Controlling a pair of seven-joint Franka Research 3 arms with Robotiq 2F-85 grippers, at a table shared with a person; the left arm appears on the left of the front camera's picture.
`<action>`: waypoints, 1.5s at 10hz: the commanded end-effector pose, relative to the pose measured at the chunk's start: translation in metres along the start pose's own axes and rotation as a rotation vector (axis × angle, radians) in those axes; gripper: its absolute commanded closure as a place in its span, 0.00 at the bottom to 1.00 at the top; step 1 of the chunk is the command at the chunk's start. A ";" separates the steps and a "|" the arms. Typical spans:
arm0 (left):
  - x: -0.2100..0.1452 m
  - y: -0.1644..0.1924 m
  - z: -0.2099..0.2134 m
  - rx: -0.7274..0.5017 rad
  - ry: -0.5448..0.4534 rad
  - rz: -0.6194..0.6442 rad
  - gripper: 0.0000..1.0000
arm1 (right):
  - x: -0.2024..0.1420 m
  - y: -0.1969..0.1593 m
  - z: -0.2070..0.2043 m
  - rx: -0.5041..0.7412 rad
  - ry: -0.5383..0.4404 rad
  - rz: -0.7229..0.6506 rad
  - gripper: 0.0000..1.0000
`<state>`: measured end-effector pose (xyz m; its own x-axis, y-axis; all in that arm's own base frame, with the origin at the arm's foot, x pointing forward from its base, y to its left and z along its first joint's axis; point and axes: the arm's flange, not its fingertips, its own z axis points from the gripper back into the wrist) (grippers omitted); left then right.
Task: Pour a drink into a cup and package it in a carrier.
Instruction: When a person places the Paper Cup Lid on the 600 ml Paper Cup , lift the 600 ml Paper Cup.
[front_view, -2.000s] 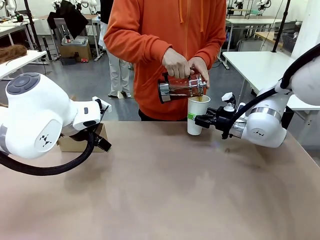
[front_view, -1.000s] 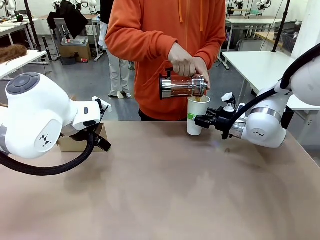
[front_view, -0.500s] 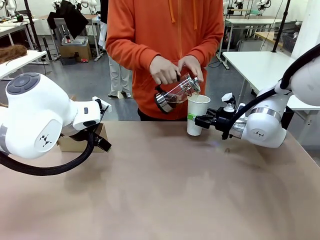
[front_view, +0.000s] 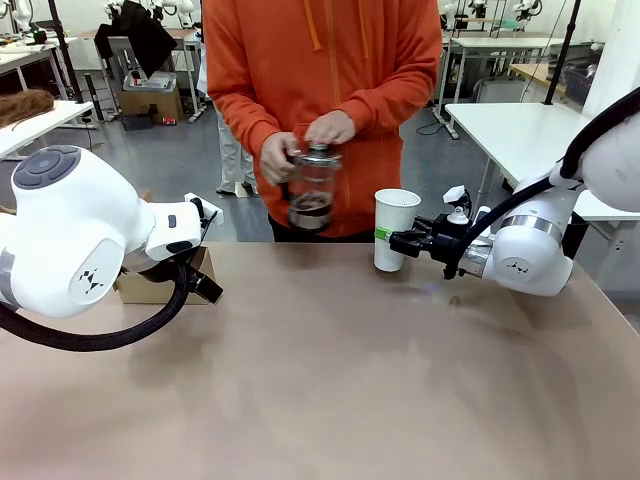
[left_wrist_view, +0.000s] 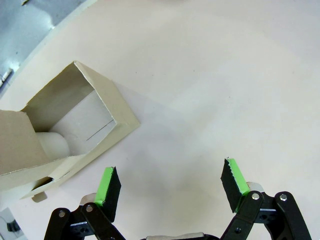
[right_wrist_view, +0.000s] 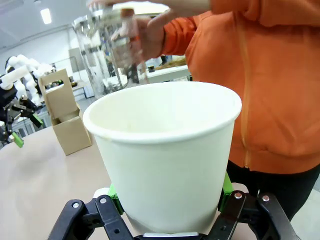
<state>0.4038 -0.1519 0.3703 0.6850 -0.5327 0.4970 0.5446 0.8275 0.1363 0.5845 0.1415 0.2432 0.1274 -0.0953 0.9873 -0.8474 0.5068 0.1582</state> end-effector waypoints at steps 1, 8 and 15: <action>0.000 0.000 0.000 -0.002 -0.001 0.000 0.00 | 0.003 0.001 -0.002 0.001 -0.005 0.002 0.20; 0.000 0.000 0.000 -0.002 -0.001 0.000 0.00 | 0.003 0.001 -0.002 0.001 -0.005 0.002 0.20; 0.000 0.000 0.000 -0.002 -0.001 0.000 0.00 | 0.003 0.001 -0.002 0.001 -0.005 0.002 0.20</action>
<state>0.4038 -0.1519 0.3703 0.6850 -0.5327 0.4970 0.5446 0.8275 0.1363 0.5845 0.1415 0.2432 0.1274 -0.0953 0.9873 -0.8474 0.5068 0.1582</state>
